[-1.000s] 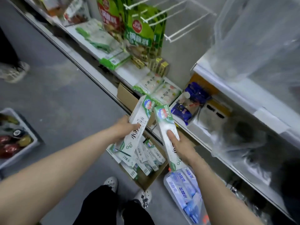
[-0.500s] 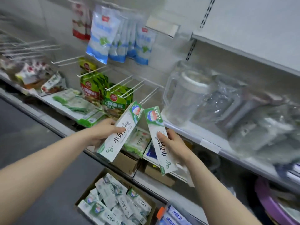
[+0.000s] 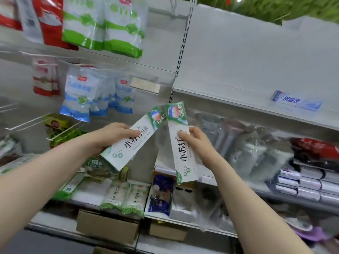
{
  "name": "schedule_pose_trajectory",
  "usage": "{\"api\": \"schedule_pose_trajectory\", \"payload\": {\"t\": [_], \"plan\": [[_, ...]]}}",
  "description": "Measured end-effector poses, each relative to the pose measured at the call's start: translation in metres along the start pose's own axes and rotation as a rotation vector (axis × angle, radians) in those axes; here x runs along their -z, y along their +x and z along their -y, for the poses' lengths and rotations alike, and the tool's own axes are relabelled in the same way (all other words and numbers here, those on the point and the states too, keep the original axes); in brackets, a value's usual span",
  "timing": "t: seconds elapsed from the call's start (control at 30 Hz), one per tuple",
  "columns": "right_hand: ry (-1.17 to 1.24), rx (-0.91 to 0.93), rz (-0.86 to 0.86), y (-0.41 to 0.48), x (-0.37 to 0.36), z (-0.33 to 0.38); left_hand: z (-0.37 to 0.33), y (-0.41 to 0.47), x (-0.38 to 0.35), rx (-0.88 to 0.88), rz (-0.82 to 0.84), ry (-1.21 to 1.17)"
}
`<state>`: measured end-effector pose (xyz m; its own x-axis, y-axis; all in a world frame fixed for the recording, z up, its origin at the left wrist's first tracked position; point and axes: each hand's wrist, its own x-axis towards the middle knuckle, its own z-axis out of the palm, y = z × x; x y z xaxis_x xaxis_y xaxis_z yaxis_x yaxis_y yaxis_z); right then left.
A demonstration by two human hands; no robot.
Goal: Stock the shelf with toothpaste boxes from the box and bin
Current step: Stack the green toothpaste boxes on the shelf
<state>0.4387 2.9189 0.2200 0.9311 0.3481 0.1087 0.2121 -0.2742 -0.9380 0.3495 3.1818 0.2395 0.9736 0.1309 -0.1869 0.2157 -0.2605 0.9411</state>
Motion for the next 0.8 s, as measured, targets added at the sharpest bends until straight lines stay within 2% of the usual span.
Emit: {"api": "schedule_pose_trajectory", "payload": {"t": [0.17, 0.4, 0.63, 0.8], "plan": [[-0.001, 0.059, -0.303, 0.006, 0.021, 0.040, -0.043, -0.003, 0.006, -0.098, 0.039, 0.065], [0.365, 0.129, -0.556, 0.020, 0.076, 0.088, -0.095, 0.011, -0.001, -0.212, 0.070, -0.033], [0.655, 0.217, -0.634, 0.041, 0.124, 0.116, -0.132, 0.025, -0.017, -0.277, 0.008, -0.160], [0.655, 0.261, -0.629, 0.071, 0.134, 0.115, -0.150, 0.042, -0.031, -0.309, -0.045, -0.159]]}}
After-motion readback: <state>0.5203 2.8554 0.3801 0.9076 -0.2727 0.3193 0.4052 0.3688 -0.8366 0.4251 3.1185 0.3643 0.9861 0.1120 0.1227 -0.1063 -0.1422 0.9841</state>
